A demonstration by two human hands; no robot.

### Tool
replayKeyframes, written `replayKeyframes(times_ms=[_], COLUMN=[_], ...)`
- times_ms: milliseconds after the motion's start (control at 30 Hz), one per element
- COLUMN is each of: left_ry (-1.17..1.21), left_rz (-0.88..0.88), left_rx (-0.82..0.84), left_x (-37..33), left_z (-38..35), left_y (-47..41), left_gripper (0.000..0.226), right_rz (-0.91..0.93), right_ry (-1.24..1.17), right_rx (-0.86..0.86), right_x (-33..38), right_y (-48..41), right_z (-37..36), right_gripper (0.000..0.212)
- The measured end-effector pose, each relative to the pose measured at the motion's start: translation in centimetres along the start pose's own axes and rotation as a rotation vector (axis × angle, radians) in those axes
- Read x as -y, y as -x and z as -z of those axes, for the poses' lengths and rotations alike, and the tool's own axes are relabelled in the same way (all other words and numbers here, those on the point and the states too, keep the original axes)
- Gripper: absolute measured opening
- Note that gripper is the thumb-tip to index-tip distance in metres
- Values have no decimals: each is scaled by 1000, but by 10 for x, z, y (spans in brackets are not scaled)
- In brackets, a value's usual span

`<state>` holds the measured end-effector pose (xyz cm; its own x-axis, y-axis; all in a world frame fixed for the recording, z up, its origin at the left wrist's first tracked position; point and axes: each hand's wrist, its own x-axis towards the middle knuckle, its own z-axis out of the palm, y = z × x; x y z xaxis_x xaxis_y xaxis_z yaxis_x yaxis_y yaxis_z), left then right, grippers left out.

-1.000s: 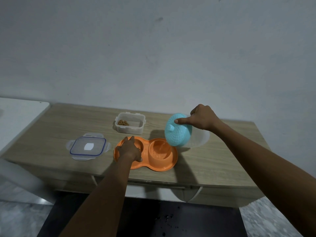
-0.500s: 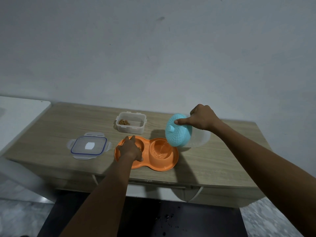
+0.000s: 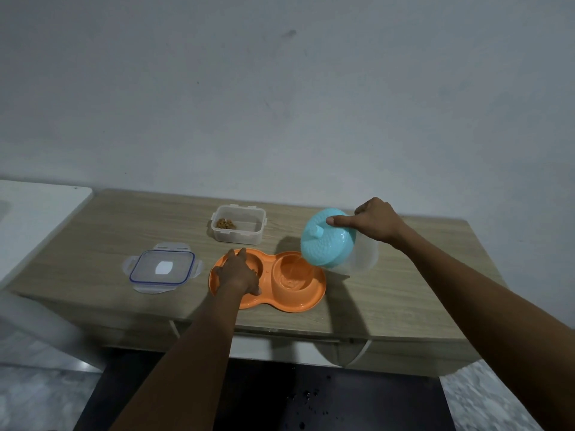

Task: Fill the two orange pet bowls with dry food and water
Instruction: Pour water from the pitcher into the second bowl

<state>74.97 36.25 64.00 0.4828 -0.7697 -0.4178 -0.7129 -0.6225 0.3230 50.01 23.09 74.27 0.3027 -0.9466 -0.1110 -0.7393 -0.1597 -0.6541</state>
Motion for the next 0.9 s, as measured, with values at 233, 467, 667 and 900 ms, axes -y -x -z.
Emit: replayKeyframes(times_ms=[233,467,667,900], left_ry=[-52,-43,-28,-70], left_rz=[-42,-71,-101,-100], left_rx=[24,-28,-30,-8], left_x=[2,9,15,15], left_z=[-2,-10,-13,-15], left_y=[-6,-14,-23,-28], left_gripper=[121,124,129,126], right_rz=[-124,-189,-253,-234], right_ry=[-451,-752,-880,-868], right_rx=[-14,-148,-172,-144], right_x=[-38,-24,-13,-24], right_y=[-6,-34,-73,-96], right_z=[-9,-38,-70,-83], right_gripper=[83,77,41,65])
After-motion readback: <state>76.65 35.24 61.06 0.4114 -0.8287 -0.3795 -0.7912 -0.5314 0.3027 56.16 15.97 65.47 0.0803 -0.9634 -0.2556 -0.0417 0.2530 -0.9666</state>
